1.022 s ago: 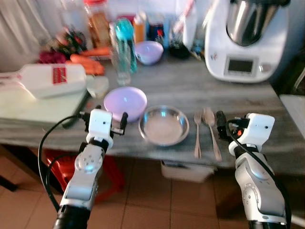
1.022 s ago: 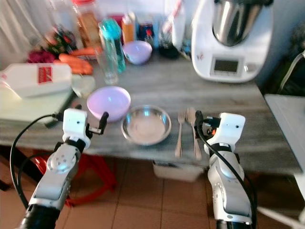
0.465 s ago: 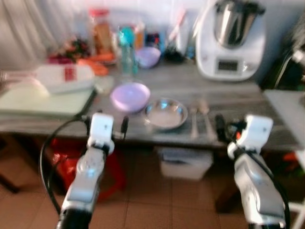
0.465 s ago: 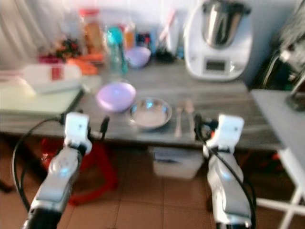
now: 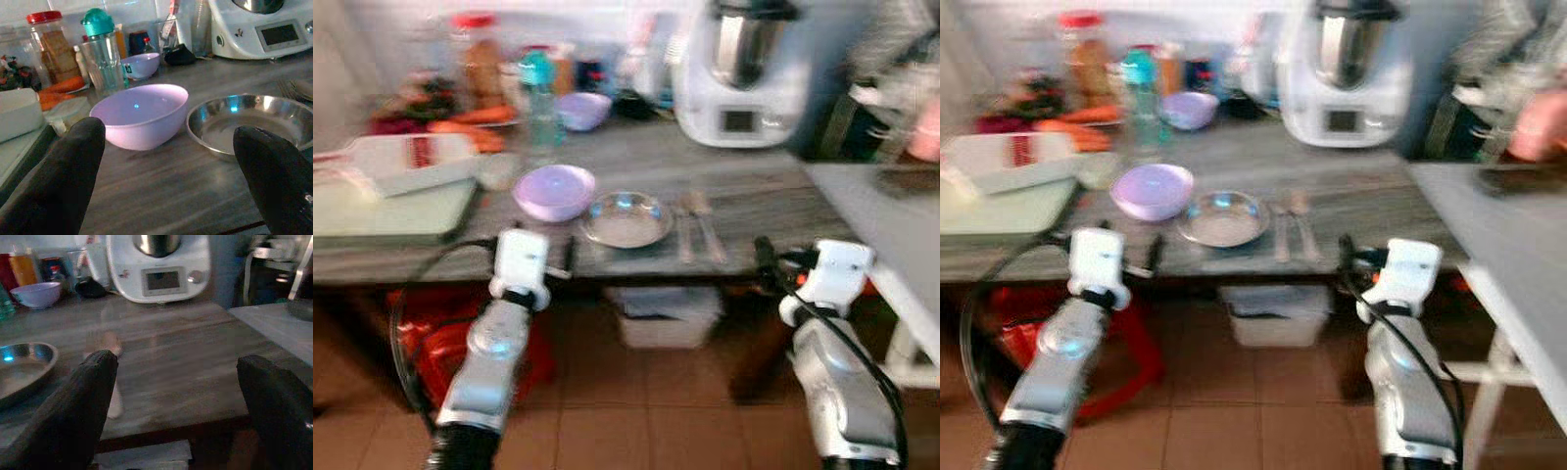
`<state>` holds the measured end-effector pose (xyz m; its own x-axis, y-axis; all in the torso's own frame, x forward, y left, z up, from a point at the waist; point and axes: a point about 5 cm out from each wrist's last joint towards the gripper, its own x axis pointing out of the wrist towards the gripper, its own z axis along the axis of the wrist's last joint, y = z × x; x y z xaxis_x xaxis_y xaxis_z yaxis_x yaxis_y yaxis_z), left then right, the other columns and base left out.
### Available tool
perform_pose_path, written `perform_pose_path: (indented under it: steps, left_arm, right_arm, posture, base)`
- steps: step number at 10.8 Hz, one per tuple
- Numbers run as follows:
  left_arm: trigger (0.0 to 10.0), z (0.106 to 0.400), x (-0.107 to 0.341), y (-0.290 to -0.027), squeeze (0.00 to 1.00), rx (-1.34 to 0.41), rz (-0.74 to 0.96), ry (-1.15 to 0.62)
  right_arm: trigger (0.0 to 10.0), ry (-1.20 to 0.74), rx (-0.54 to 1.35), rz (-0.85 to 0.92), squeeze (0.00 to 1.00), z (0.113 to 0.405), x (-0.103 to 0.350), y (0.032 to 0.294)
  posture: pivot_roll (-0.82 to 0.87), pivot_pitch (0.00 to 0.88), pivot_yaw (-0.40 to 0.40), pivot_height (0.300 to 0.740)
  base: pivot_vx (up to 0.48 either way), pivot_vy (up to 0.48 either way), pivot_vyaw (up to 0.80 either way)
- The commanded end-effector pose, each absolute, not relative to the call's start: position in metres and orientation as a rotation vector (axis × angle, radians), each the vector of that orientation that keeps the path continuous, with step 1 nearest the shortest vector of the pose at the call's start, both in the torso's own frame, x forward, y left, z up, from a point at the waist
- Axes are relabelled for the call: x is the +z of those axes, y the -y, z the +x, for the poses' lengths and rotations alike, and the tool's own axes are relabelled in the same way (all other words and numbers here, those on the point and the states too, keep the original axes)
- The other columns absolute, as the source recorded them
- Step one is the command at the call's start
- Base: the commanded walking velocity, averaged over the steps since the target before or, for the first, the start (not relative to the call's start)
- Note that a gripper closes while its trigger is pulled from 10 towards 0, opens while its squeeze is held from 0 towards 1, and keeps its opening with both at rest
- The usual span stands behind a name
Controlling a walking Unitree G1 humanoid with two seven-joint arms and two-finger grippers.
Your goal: Setting the table
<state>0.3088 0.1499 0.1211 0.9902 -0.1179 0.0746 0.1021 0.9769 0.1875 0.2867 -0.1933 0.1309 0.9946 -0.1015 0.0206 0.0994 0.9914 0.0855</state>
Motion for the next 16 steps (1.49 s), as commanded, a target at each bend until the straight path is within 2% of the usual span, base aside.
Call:
perform_pose_path:
  steps: [1,8,10,12,16]
  left_arm:
    - [10.0,0.31,0.122,-0.146,0.0,-0.123,0.185,0.086]
    - [10.0,0.311,0.122,-0.142,0.0,-0.134,0.186,0.087]
    - [10.0,0.311,0.122,-0.142,0.0,-0.137,0.189,0.089]
    - [10.0,0.309,0.125,-0.142,0.0,-0.146,0.244,0.149]
    - [10.0,0.309,0.125,-0.134,0.0,-0.215,0.171,0.138]
  right_arm:
    - [10.0,0.025,-0.11,0.098,0.0,0.287,0.131,0.196]
    - [10.0,0.045,-0.069,0.109,0.0,0.286,0.134,0.19]
    - [10.0,0.044,-0.058,0.116,0.0,0.286,0.134,0.189]
    - [10.0,0.045,-0.067,0.132,0.0,0.286,0.133,0.189]
    - [10.0,0.046,-0.067,0.135,0.0,0.285,0.132,0.188]
  posture:
    - [-0.01,0.0,0.008,0.74]
    - [-0.01,0.0,0.012,0.74]
    - [-0.01,0.0,0.013,0.74]
    - [-0.01,0.0,0.015,0.74]
    - [-0.01,0.0,0.018,0.74]
  base:
    - [-0.281,0.0,0.0]
    - [-0.282,0.0,0.0]
    - [-0.276,0.0,0.8]
    - [0.0,0.0,0.0]
    - [0.0,0.0,0.0]
